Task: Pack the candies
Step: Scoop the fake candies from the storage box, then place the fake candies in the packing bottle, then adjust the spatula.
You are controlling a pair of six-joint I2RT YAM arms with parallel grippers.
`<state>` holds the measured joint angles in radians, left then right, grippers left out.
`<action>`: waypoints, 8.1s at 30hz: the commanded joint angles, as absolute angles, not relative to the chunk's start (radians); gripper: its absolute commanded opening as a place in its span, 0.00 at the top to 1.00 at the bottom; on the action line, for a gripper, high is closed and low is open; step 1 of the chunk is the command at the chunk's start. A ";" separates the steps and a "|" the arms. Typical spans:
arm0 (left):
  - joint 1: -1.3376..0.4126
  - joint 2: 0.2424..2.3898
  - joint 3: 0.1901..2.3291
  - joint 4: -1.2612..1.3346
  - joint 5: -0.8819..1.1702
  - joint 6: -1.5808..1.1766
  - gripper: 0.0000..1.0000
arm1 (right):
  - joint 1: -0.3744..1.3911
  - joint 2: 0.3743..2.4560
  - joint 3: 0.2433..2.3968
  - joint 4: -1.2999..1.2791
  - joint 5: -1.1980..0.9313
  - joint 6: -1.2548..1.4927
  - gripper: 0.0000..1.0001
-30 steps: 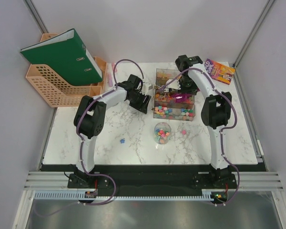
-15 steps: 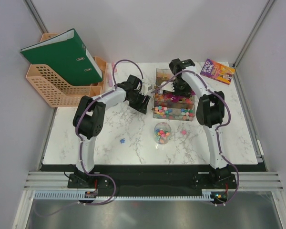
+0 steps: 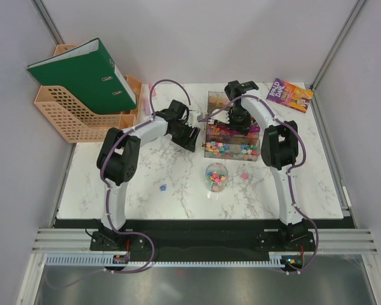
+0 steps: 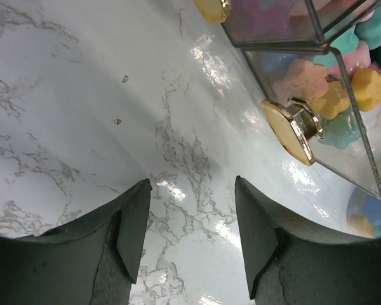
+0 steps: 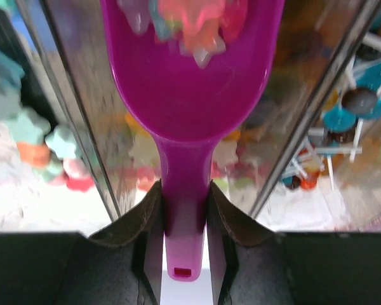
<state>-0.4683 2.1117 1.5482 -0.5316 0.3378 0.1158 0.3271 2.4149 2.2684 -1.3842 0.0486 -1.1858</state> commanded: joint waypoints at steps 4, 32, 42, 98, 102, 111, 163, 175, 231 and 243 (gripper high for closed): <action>-0.442 2.086 1.522 -0.557 0.232 0.155 0.35 | 0.313 2.402 2.226 -1.321 -0.175 -1.164 1.00; -0.314 2.154 1.692 -0.752 -0.052 0.235 0.08 | 0.198 2.034 1.779 -0.963 -0.479 -1.126 1.00; -0.316 2.131 1.693 -0.749 -0.061 0.247 0.09 | 0.166 1.944 1.681 -0.954 -0.506 -1.131 1.00; -0.408 1.960 1.694 -0.724 -0.209 0.167 0.00 | 0.123 1.408 1.382 -1.436 -0.500 -1.511 1.00; -0.413 1.947 1.681 -0.721 -0.210 0.158 0.00 | 0.181 1.413 1.394 -1.402 -0.442 -1.465 1.00; -0.411 1.921 1.681 -0.721 -0.199 0.141 0.00 | 0.304 1.440 1.416 -1.348 -0.299 -1.384 1.00; -0.419 1.861 1.733 -0.756 -0.042 0.075 0.00 | 0.661 1.489 1.513 -1.394 0.242 -1.157 1.00; -0.419 1.755 1.551 -0.710 0.542 0.011 0.00 | 0.677 1.459 1.535 -1.388 0.252 -1.083 1.00; -0.336 1.945 1.324 -0.290 1.644 -0.311 0.98 | 0.238 1.055 1.115 -0.910 -0.893 -0.934 0.38; -0.336 1.927 1.318 -0.287 1.643 -0.319 0.98 | 0.209 1.166 1.169 -0.925 -0.953 -0.960 0.46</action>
<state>-0.3370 1.9408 1.3197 -0.3164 1.4506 -0.2840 0.2146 1.1442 1.1275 -0.9272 -0.8631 -0.9325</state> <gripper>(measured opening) 0.042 0.554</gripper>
